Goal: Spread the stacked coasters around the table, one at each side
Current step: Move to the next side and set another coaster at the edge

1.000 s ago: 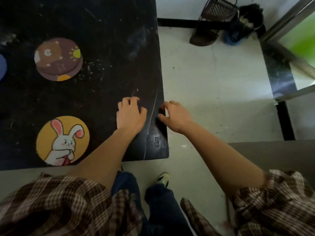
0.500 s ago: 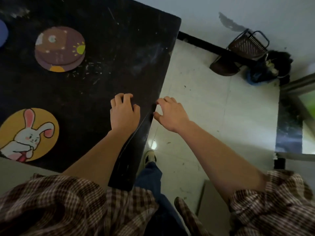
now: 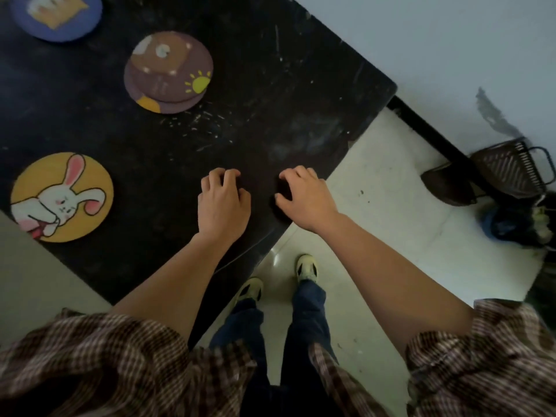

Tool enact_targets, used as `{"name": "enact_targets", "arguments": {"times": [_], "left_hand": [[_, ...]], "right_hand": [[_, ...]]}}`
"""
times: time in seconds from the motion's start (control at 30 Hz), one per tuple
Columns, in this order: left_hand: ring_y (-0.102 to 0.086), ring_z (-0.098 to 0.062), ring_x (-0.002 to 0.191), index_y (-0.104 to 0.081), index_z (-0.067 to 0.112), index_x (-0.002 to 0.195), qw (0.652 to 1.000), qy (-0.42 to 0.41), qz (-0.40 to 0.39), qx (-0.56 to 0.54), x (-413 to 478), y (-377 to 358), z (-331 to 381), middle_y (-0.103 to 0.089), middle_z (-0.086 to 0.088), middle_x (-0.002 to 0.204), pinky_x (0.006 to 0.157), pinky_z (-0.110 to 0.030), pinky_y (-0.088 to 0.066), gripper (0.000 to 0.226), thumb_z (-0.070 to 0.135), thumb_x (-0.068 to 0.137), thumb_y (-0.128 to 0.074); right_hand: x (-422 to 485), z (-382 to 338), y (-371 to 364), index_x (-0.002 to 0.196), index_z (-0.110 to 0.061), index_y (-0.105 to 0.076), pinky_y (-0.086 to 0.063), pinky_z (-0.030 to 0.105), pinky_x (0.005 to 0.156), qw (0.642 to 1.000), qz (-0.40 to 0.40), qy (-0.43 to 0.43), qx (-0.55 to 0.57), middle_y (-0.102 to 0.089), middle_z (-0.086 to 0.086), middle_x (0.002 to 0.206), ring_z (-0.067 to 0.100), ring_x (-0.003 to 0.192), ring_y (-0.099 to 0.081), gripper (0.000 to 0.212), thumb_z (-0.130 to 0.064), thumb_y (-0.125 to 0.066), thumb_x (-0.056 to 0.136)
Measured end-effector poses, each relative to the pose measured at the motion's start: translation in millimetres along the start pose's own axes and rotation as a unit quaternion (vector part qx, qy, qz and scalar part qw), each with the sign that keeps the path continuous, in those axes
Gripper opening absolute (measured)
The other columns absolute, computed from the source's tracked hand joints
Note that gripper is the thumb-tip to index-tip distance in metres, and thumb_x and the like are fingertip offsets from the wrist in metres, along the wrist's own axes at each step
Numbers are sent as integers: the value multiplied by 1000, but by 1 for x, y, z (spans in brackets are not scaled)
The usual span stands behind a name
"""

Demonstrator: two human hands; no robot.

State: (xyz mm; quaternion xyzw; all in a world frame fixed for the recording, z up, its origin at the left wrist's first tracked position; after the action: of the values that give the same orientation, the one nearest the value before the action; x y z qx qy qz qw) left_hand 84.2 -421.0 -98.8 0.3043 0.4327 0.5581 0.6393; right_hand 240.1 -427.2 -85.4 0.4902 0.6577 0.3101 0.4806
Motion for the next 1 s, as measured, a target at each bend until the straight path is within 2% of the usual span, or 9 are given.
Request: {"name": "enact_targets", "arguments": {"times": [0.47, 0.7, 0.87, 1.0], "left_hand": [[-41, -27, 124, -47, 18, 129, 979, 167, 105, -58, 21, 4, 38, -47, -10, 135, 92, -40, -44, 39, 27, 92, -49], [-43, -26, 121, -45, 19, 130, 962, 216, 145, -88, 36, 24, 26, -50, -10, 131, 87, -37, -44, 40, 28, 91, -51], [-43, -26, 120, -46, 17, 129, 955, 231, 155, -98, 59, 34, 12, -50, -10, 130, 87, -39, -45, 39, 26, 91, -50], [-44, -23, 117, -48, 16, 127, 950, 230, 179, -113, 82, 45, -5, -52, -9, 128, 84, -33, -44, 37, 23, 91, -50]], "right_hand": [[85, 5, 34, 126, -15, -48, -41, 43, 92, 972, -76, 212, -60, -53, 8, 125, 27, 116, -46, 43, -35, -53, 88], [121, -21, 44, 127, -15, -48, -41, 42, 91, 959, -89, 263, -62, -53, 9, 126, 27, 116, -47, 45, -36, -55, 88], [149, -38, 45, 126, -15, -48, -42, 41, 90, 959, -92, 262, -50, -53, 9, 124, 26, 114, -47, 44, -36, -55, 88], [176, -57, 45, 126, -14, -48, -44, 42, 92, 960, -94, 262, -42, -53, 9, 124, 25, 114, -47, 44, -35, -55, 88]]}}
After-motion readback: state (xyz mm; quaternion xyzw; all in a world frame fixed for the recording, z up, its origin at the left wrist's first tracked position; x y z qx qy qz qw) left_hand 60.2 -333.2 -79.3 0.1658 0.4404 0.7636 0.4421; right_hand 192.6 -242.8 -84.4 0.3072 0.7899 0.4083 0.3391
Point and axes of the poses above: each hand's wrist, its own x-axis towards the middle knuckle, its own y-axis out of the back of the hand, z = x × y, the point moved 7 cm from there along x, towards the middle knuckle
